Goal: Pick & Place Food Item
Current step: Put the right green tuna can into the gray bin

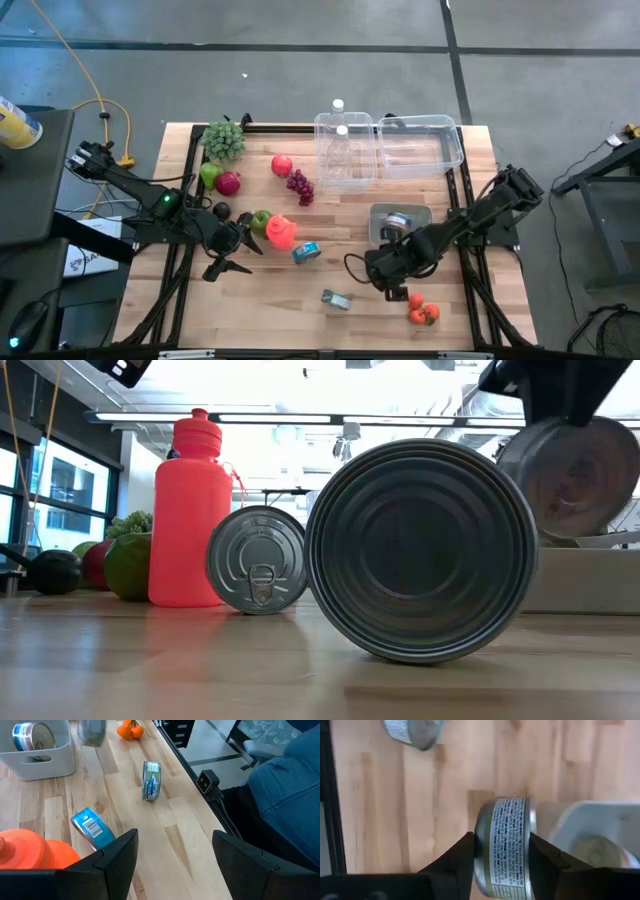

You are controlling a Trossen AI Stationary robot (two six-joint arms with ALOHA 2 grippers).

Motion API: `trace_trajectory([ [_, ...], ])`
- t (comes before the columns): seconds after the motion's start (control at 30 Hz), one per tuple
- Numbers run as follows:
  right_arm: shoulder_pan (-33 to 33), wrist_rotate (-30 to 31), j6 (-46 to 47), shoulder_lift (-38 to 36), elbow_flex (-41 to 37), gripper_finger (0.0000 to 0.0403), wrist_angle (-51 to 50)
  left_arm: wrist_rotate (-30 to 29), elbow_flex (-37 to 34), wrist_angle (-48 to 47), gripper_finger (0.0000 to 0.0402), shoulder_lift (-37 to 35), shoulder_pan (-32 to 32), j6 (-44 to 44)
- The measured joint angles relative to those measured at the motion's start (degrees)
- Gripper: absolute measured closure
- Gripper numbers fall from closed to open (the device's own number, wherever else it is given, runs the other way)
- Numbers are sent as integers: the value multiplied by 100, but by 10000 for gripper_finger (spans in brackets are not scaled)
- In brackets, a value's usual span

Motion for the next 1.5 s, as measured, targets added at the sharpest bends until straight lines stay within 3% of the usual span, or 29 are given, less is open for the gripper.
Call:
trace_trajectory([
  [0.23,-313,237,89,-147,311,286,-1040,0,0,0,156,-1,0,12],
  [0.57,-578,672,19,-304,314,393,-1088,0,-1,-20,156,1,0,50],
  [0.77,-434,1214,264,-304,314,393,-1090,0,-1,-20,156,-1,0,50],
  [1.03,-240,1282,995,-304,314,391,-1089,0,-1,-20,156,1,0,52],
  [1.23,-85,1280,1440,-304,312,342,-1089,0,-1,-51,156,0,0,52],
  [1.5,70,1376,2183,-302,297,198,-1086,0,-1,-55,156,1,0,52],
])
